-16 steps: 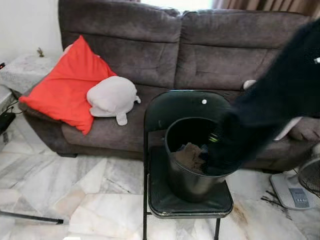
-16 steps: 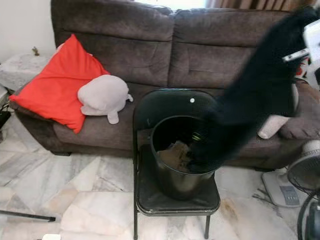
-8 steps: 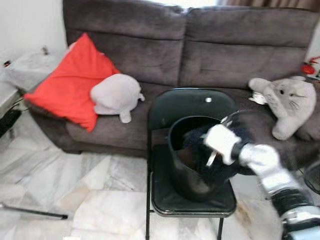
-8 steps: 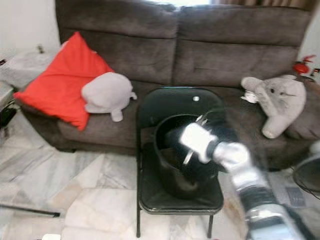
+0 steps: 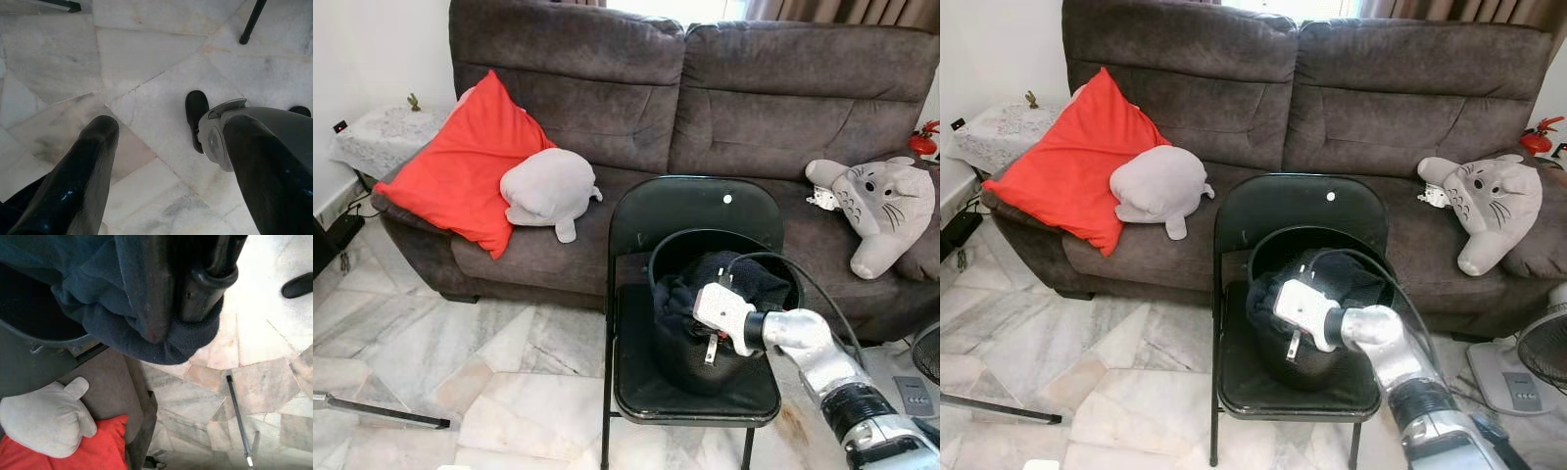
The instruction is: Hang hanger
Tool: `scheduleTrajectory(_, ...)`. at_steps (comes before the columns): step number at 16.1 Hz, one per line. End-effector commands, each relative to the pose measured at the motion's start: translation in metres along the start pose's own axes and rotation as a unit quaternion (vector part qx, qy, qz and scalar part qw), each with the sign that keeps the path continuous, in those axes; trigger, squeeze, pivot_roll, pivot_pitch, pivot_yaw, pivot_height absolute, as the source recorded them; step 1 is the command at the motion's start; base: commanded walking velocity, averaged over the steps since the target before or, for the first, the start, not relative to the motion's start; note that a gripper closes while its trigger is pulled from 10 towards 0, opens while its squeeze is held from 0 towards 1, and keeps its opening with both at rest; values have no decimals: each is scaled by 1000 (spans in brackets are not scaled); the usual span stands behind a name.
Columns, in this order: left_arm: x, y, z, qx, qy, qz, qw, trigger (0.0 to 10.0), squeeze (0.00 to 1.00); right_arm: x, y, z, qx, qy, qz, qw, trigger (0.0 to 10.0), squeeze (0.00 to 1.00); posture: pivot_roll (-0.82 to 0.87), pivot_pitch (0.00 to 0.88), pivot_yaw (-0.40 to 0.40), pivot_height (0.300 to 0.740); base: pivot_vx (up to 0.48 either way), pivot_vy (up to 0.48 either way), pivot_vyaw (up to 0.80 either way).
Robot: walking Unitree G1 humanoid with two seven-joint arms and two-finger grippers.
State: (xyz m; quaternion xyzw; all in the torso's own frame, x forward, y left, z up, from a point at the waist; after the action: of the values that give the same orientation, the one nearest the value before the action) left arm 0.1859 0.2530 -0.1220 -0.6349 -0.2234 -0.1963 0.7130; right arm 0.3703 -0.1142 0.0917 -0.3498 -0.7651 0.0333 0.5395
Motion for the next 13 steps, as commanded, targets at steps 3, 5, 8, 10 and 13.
scheduleTrajectory(3,-11,-2,1,1,3,19,1000,10000,0,45,1,-8,-14,-7,-103,995,0,0,-45,53,-10,740,0,0,0)
scheduleTrajectory(5,-10,-1,1,0,4,19,1000,10000,0,69,3,-16,-44,10,-161,986,0,0,-53,52,-7,740,0,0,0)
scheduleTrajectory(8,-10,-1,0,-2,6,19,1000,10000,0,56,15,-7,-28,1,-119,993,0,0,-46,52,-12,740,0,0,0)
scheduleTrajectory(10,-10,-1,0,-2,5,19,1000,10000,0,48,20,2,-6,7,-96,995,0,0,-43,53,-14,740,0,0,0)
scheduleTrajectory(13,-11,-1,0,-2,5,20,1000,10000,0,26,23,10,1,19,-51,999,1725,0,-44,57,-14,740,0,0,0)
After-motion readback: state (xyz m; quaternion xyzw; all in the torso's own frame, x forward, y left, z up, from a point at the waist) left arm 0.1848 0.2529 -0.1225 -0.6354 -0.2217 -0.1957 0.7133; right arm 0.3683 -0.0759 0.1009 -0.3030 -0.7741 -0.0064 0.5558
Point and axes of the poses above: a point about 5 cm out from each wrist's last joint towards the gripper, its own y axis pointing out of the wrist towards the gripper, its own x axis along the axis of the wrist's last joint, z = x × y, the point moved 5 cm from there along y, pointing out of the wrist towards the gripper, and after that the axes turned 2 degrees about -y, right-handed, at the moved point
